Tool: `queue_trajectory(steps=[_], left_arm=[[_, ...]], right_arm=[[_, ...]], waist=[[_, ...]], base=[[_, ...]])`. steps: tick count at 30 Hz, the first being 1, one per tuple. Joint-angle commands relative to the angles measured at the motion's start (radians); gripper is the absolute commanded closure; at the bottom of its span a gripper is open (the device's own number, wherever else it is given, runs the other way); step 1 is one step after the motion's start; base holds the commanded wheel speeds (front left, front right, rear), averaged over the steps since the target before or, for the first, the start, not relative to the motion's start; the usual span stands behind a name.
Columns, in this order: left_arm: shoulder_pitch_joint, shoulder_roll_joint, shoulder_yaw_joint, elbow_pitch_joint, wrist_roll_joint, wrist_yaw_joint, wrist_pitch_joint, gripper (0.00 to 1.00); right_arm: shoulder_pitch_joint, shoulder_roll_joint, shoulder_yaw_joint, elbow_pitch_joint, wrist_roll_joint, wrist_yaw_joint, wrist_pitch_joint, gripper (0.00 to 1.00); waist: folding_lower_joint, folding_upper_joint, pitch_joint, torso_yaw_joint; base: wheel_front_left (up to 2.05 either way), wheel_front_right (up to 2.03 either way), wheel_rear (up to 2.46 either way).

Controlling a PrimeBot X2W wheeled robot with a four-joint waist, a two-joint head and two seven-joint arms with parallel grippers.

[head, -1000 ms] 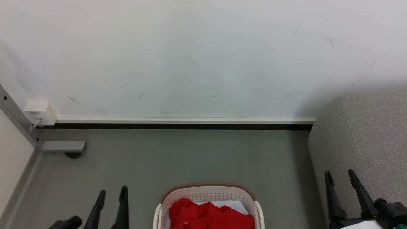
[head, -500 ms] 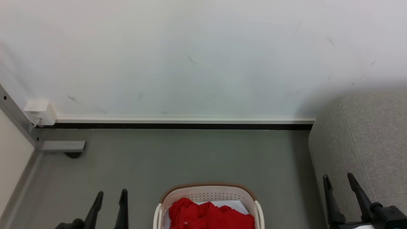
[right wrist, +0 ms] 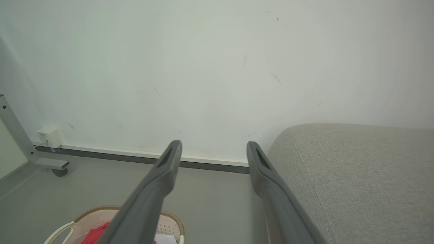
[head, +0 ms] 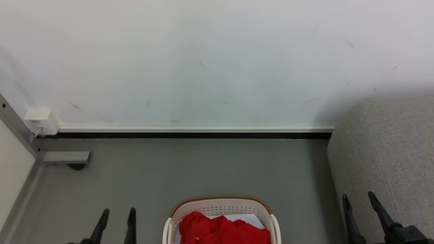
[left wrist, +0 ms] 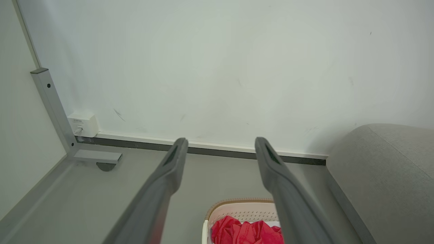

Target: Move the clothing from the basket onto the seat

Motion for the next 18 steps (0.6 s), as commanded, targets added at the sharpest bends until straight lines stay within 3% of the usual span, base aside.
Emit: queue_trajectory(steps=[1,18], left_arm=[[0.012,0.007,0.006,0.002,0.024,-0.001,-0.011,0.00],[0.011,0.007,0.013,0.019,0.013,-0.004,-0.007,0.00]], right_arm=[[0.009,-0.007,0.001,0.003,-0.024,-0.002,-0.011,0.00],[0.005,-0.002,-0.012,0.013,-0.014,-0.002,-0.009,0.00]], waist=[[0.0000,-0.0001,-0.001,-0.001],[0.0000,-0.0001,0.005,-0.002]], base=[[0.00,0.00,0.00],[0.00,0.00,0.00]])
